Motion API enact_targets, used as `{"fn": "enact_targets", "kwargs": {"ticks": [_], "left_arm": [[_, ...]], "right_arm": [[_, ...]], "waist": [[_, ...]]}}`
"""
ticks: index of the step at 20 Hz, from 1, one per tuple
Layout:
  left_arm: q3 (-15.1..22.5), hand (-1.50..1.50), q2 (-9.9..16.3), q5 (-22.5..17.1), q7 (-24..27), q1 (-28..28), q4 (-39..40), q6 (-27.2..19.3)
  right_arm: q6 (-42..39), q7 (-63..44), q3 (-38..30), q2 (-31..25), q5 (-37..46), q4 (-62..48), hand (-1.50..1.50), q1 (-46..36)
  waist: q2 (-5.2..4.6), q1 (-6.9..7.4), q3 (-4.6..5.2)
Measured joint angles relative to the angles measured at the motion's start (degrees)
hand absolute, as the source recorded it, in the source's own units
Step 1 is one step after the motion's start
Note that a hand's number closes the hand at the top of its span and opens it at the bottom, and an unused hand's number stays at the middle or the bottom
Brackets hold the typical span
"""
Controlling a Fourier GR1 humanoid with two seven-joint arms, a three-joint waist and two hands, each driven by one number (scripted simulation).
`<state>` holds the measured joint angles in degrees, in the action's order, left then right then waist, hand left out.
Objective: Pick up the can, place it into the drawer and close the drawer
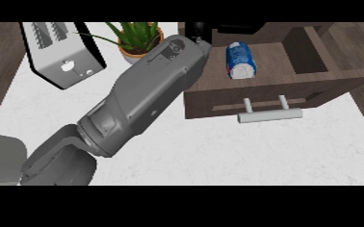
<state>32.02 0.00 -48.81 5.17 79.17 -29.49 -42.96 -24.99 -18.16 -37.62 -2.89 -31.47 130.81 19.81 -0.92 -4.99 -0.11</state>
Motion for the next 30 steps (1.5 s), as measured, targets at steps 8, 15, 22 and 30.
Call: {"fn": "enact_targets", "kwargs": {"ticks": [8, 15, 22, 30], "left_arm": [[1.8, -1.5, 0.0, -3.6, 2.5, 0.5, 3.2, -1.3], [2.6, -1.5, 0.0, -6.8, 5.4, 0.7, 3.4, -2.5], [2.6, -1.5, 0.0, -9.3, 8.3, 0.8, 1.8, -2.7], [2.9, -1.5, 0.0, -10.9, 10.8, 2.5, 1.5, -2.6]], "right_arm": [[0.7, -0.3, 0.2, 0.2, 1.0, 0.5, -1.5, -1.2], [0.2, 0.3, 0.3, -0.2, 2.2, 1.6, -1.5, -2.0], [-4.0, 7.9, -0.5, -3.5, 10.2, 3.7, -1.5, -4.9], [-4.4, 11.6, 5.9, -3.9, 26.7, 7.1, -1.5, -10.5]], "waist": [[-0.21, -0.15, 0.01], [-0.25, -0.36, 0.0], [-0.24, 0.02, 0.0], [-0.17, 2.06, 0.04]]}}
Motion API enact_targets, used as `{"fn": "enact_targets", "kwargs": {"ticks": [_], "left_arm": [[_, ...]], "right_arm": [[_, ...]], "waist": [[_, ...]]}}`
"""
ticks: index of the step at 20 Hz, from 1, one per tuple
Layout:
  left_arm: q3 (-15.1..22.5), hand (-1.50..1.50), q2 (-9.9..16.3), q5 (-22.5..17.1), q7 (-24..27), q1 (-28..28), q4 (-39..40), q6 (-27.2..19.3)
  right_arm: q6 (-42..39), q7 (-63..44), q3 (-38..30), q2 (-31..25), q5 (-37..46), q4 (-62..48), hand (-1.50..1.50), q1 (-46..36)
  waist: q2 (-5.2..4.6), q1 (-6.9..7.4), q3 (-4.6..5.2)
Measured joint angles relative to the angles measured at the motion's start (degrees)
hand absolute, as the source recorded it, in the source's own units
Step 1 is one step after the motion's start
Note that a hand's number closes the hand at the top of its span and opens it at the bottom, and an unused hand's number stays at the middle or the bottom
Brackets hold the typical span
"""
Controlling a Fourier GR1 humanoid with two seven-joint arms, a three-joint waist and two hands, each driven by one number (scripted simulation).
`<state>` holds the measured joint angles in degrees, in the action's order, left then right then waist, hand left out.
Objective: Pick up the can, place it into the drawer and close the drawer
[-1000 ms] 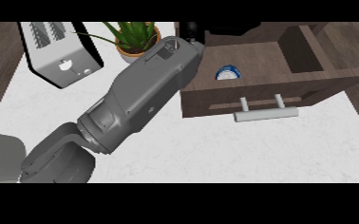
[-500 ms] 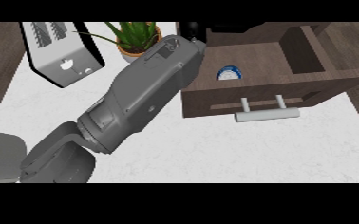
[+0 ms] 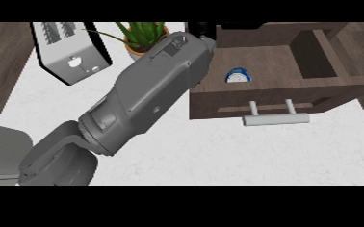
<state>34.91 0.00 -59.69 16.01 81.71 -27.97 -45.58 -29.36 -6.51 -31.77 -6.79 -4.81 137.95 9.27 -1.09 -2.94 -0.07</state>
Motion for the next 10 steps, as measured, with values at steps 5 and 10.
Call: {"fn": "enact_targets", "kwargs": {"ticks": [5, 10], "left_arm": [[0.5, -1.5, 0.0, -1.1, -0.1, 0.0, -1.3, -0.7], [-0.2, -1.5, 0.0, -1.5, -1.2, 0.6, -1.0, -0.5]], "right_arm": [[1.8, 0.4, 8.1, 0.2, 14.0, -1.3, -1.5, -5.7], [5.1, 2.9, 16.6, 0.3, 28.6, -6.5, -1.5, -10.5]], "waist": [[0.11, 1.39, 0.03], [0.31, 2.43, 0.05]]}}
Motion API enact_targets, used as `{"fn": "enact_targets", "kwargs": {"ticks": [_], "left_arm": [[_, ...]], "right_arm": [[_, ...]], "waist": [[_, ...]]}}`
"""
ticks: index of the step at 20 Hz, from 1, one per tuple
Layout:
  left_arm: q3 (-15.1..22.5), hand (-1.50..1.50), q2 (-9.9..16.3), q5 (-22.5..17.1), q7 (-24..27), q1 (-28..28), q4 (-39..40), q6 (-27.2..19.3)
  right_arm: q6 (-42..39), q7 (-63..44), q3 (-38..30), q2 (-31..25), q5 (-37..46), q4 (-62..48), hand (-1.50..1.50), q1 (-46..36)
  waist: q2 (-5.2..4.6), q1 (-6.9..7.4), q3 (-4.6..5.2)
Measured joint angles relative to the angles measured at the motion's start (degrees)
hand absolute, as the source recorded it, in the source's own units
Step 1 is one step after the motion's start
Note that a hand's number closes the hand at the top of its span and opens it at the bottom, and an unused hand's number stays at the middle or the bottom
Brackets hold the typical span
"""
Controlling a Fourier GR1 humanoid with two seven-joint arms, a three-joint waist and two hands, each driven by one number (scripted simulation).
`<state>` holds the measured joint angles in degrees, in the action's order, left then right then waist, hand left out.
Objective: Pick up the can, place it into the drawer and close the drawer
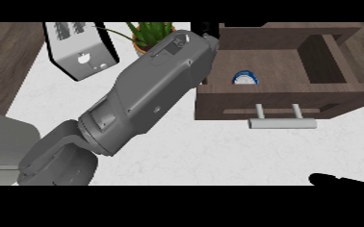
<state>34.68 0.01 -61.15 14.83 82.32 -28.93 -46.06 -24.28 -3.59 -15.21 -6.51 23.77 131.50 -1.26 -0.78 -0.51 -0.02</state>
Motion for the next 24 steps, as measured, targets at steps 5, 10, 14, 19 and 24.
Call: {"fn": "enact_targets", "kwargs": {"ticks": [5, 10, 14, 19, 24], "left_arm": [[-0.6, -1.5, 0.5, 1.1, -1.3, -0.5, -0.3, 0.4], [-0.5, -1.5, 2.3, 2.8, -2.5, -2.6, -2.0, 0.4], [-0.3, -1.5, 4.0, 4.0, -4.4, -3.8, -4.7, -0.6], [-0.3, -1.5, 6.2, 5.5, -6.2, -4.6, -7.3, -1.4], [0.0, -1.5, 9.5, 7.1, -9.1, -6.5, -11.3, -2.3]], "right_arm": [[5.5, 2.2, 7.1, 0.3, 12.2, -8.3, -1.5, -5.9], [10.0, 4.4, 11.7, -0.7, 21.4, -19.2, -1.5, -12.5], [13.7, 6.7, 14.5, -1.7, 27.5, -28.9, -1.5, -17.0], [17.9, 7.2, 17.7, -2.3, 35.5, -41.0, -1.5, -23.3], [25.0, 8.1, 17.6, -1.5, 40.5, -55.0, -1.5, -28.8]], "waist": [[0.32, 0.91, 0.01], [0.52, 1.74, 0.02], [0.67, 2.21, 0.03], [0.66, 2.55, 0.02], [0.66, 2.85, 0.0]]}}
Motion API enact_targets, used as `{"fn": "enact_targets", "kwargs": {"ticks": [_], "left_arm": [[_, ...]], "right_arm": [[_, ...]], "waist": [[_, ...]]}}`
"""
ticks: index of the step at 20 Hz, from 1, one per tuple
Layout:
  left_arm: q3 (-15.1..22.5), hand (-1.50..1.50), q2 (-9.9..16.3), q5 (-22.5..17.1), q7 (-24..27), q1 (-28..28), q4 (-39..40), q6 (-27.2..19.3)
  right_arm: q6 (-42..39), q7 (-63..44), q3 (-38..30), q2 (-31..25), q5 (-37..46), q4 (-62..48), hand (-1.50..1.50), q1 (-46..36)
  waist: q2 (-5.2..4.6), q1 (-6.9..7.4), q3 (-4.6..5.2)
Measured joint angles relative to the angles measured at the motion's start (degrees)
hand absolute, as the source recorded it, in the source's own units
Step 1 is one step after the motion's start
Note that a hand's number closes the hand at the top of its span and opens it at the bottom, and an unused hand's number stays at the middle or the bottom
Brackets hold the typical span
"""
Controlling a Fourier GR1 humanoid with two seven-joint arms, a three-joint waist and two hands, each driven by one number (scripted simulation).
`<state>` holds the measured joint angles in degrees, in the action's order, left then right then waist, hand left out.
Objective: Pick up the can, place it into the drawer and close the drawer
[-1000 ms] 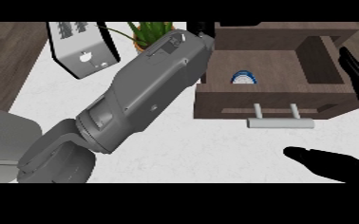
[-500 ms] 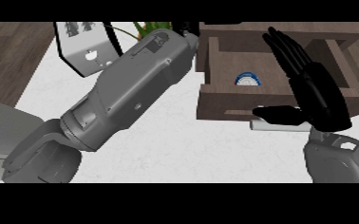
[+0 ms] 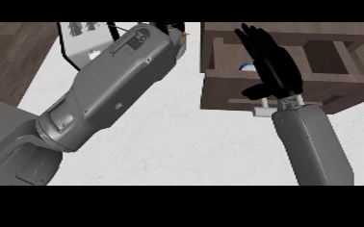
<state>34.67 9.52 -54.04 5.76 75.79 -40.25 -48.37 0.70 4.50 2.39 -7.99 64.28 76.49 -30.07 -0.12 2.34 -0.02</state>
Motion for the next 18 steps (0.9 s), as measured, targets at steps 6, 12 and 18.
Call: {"fn": "enact_targets", "kwargs": {"ticks": [6, 12, 18], "left_arm": [[0.1, -1.5, 4.3, 1.6, -2.6, -3.6, -6.3, -0.2], [0.2, -1.5, 8.1, 3.2, -6.3, -5.2, -11.4, -1.1], [-0.7, -1.5, 10.6, 3.7, -7.6, -8.0, -15.3, -0.1]], "right_arm": [[9.5, 0.9, -1.7, 0.3, 4.9, -16.4, -1.5, -6.3], [18.8, 2.4, -3.5, -0.1, 8.2, -28.2, -1.5, -12.0], [26.2, 4.5, -6.8, -1.1, 8.5, -38.5, -1.5, -17.8]], "waist": [[0.22, 0.33, 0.25], [0.7, 0.56, 0.84], [0.32, 1.29, 0.89]]}}
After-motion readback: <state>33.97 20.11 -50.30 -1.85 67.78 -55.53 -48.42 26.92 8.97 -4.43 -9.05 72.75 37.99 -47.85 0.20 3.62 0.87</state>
